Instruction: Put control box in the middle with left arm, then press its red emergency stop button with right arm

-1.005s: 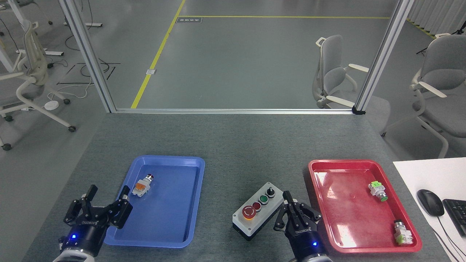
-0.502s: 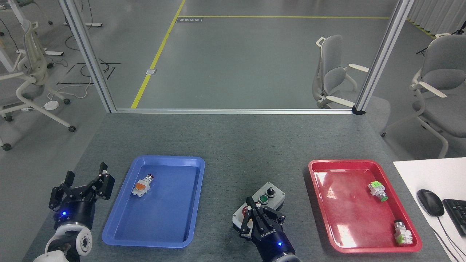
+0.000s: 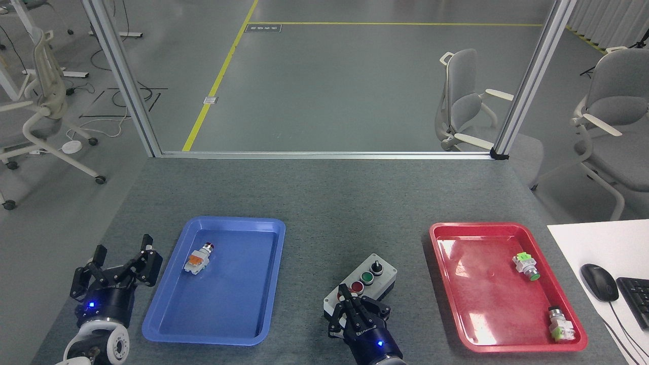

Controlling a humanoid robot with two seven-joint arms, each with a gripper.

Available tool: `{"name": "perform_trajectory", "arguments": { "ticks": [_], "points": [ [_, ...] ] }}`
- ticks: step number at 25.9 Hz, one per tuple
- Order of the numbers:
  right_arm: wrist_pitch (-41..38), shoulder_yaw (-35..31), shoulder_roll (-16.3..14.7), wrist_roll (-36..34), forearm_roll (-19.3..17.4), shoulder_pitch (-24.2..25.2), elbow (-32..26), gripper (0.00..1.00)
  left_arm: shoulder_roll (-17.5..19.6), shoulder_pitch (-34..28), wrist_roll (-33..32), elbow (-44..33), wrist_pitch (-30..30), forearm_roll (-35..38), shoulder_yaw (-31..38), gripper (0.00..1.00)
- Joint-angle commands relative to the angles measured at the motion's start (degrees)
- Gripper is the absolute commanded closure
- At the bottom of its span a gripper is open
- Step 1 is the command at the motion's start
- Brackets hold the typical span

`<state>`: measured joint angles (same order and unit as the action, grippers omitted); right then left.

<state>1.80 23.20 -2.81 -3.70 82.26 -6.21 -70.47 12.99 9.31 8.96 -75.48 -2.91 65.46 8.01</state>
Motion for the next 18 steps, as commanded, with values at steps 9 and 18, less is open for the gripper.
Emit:
{"name": "perform_trajectory", "arguments": {
  "ticks": [9,18],
  "points": [
    [5.4,-0.9,0.0,-0.9,-0.9,-0.2,-3.3,1.0,0.0,0.2,-0.2,0.3,0.0,0.0,-0.2,0.01],
    [6.2,-8.1,-3.3,-2.5,-1.0,0.1,-9.1,0.42,-4.9,-0.2,-0.2,2.8,0.7,0.1,-5.1,0.01]
  ]
}}
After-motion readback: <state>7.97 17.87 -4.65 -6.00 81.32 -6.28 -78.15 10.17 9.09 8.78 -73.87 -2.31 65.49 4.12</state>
